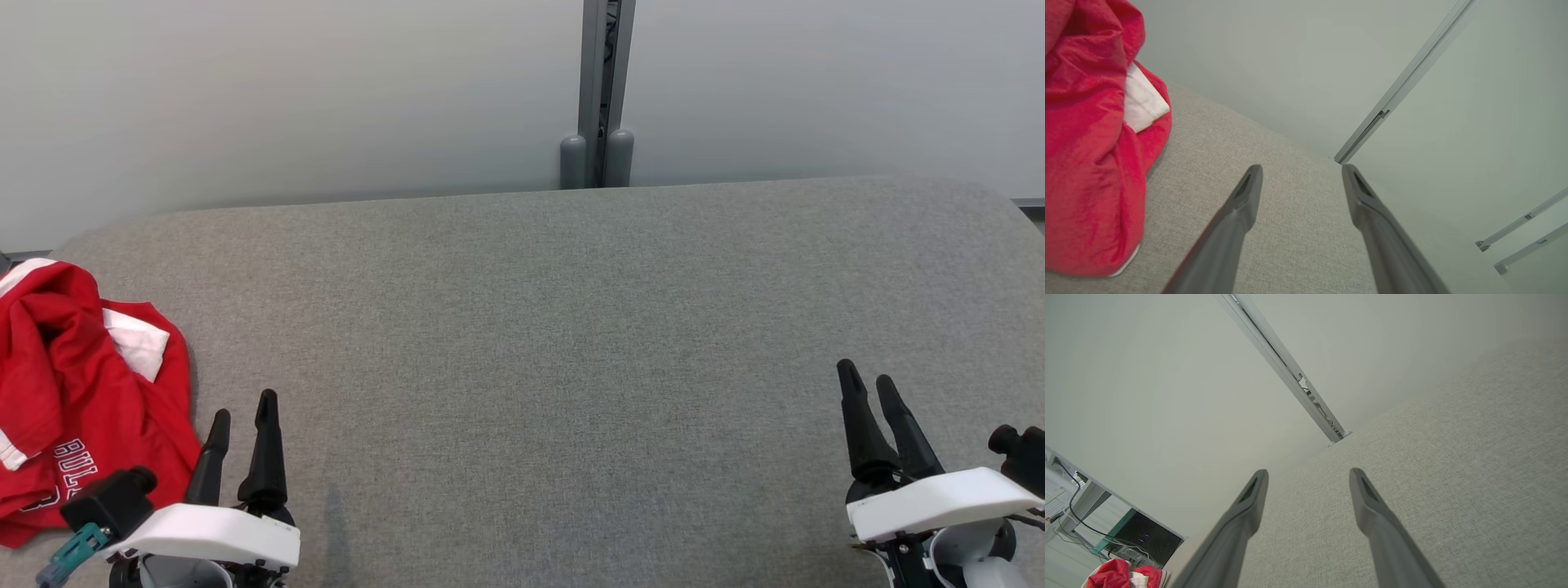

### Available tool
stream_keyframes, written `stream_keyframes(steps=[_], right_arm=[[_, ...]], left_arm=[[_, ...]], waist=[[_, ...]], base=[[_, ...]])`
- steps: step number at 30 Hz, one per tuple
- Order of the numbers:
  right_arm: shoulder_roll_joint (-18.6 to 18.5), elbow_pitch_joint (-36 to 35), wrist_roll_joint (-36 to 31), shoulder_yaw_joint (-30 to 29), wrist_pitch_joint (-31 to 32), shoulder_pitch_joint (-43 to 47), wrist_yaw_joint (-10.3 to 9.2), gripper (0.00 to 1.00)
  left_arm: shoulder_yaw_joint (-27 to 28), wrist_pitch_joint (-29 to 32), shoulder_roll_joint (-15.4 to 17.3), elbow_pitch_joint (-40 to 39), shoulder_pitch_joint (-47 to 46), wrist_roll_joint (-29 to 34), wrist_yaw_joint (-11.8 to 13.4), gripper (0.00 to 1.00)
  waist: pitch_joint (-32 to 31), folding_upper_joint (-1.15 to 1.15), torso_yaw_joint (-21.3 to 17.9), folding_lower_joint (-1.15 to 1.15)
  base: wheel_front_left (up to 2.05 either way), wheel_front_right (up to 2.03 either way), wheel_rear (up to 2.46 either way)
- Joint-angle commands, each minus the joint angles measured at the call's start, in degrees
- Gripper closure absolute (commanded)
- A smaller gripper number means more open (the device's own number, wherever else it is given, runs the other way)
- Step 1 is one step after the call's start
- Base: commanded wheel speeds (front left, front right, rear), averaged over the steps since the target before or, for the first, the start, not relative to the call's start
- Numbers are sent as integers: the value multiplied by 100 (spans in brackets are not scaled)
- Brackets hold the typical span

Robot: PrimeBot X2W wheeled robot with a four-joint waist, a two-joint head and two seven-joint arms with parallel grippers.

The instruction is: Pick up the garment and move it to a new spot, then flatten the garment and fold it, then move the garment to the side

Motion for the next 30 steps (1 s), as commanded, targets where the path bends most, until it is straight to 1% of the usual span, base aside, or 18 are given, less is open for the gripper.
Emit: stream_keyframes(steps=[1,30], right_arm=[[-69,-99,-160,30,-79,-56,7,0],[-134,26,-1846,205,-506,-82,10,0]], left_arm=[[-4,-54,44,-68,-111,193,23,0],[-46,-484,55,135,-117,1939,199,0]], waist=[[2,0,-1,0],[32,0,-25,0]], base=[[0,0,0],[0,0,0]])
